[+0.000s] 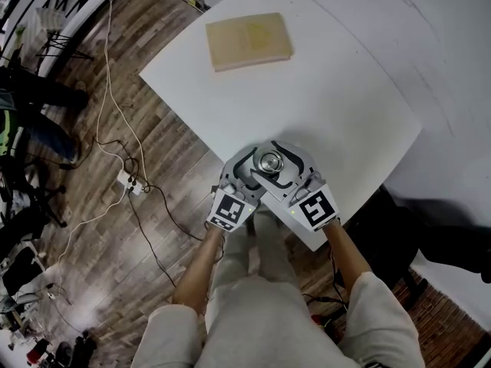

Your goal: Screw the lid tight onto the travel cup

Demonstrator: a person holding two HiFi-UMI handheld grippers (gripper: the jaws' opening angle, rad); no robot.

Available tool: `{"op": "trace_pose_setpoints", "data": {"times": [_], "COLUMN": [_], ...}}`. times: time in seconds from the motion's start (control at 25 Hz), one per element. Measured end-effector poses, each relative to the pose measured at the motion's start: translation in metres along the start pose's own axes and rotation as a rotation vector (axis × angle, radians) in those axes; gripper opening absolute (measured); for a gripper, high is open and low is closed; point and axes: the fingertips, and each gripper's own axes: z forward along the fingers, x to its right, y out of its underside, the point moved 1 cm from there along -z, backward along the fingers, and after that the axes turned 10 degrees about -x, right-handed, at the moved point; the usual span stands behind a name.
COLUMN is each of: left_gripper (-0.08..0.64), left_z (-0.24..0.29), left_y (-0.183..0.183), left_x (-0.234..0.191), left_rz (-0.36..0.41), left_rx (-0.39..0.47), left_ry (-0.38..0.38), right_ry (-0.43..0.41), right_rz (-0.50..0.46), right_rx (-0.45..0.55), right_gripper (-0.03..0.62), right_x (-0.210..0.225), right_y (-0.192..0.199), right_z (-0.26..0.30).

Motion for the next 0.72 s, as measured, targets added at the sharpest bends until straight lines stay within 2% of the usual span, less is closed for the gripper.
{"op": "trace_pose_setpoints", "data": {"times": [0.32,0.44,0.72], "left_gripper": [0.334,0.334,0.334], "left_z": [0.0007,0.001,0.0007], "left_y": [-0.0002,-0.0001,0.0009], "left_x": [-0.0004,-0.0005,-0.0017], "left_rz": [0.003,0.004,0.003], "left_rx": [0.0,0.0,-0.001], "left_ry": [-0.005,-0.007,-0.006], "right_ry": [-0.055,-0.062,-0.021], "right_rz": [-0.05,-0.06,-0.052], "right_rx": [-0.019,-0.017,-0.009], "right_gripper": [0.285,0.261,0.258], "right_x": [-0.0016,-0.0031,-0.0021], "right_y": [-0.0029,-0.0027,-0.0018], "right_z": [0.0083,0.0084,0.0085]}}
